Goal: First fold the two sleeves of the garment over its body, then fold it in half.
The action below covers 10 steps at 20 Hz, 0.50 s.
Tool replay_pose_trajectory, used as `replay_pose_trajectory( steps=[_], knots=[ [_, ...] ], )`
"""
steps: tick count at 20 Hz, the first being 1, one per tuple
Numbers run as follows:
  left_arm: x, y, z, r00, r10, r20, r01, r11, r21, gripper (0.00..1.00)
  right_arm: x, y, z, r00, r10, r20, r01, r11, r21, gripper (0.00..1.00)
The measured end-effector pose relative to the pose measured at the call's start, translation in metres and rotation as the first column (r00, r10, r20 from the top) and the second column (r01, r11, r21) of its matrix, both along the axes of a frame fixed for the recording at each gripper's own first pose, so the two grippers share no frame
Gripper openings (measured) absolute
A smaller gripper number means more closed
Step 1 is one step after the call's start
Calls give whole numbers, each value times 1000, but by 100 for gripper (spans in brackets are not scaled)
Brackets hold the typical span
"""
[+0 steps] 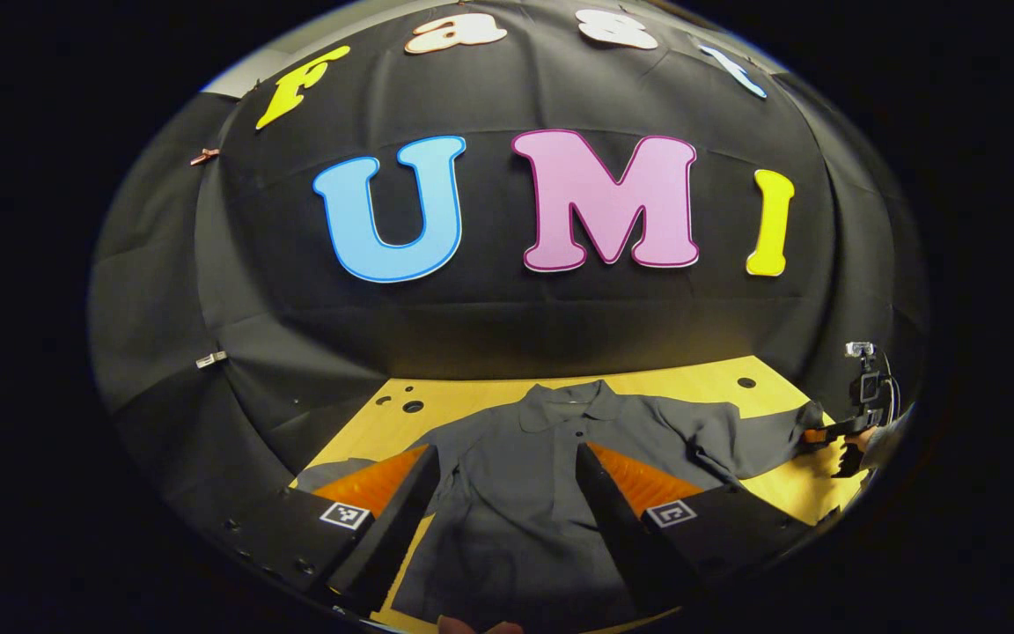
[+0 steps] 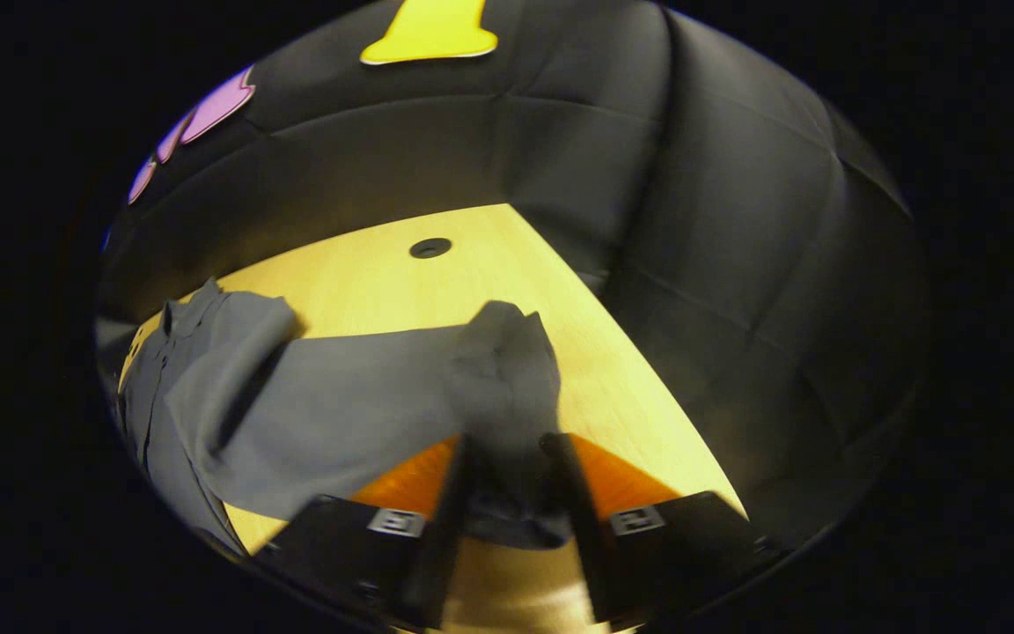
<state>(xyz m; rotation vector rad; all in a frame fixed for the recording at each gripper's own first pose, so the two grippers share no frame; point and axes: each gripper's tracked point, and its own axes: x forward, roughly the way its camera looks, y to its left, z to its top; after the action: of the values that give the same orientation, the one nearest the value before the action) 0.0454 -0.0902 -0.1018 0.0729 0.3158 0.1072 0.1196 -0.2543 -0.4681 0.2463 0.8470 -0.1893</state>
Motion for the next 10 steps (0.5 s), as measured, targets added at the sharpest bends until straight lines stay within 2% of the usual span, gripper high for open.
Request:
replay_pose_trajectory(
  steps=[2, 3, 6, 10],
  knots=[
    [-3, 3, 3, 1000, 17, 15, -16, 1000, -6, 98, -1, 5, 2, 999, 12, -30, -12, 1000, -15, 9],
    [-7, 5, 2, 1000, 17, 18, -17, 1000, -6, 98, -3, 6, 3, 999, 8, -44, -9, 1000, -28, 6],
    [-15, 20, 8, 999, 26, 33, -26, 1000, -7, 98, -7, 5, 27, 1000, -14, 1, 15, 997, -71, 6],
    [-25, 41, 6, 999, -8, 39, 9, 1000, -10, 98, -31, 8, 70, 998, -25, 55, 31, 992, -121, 5]
  ],
)
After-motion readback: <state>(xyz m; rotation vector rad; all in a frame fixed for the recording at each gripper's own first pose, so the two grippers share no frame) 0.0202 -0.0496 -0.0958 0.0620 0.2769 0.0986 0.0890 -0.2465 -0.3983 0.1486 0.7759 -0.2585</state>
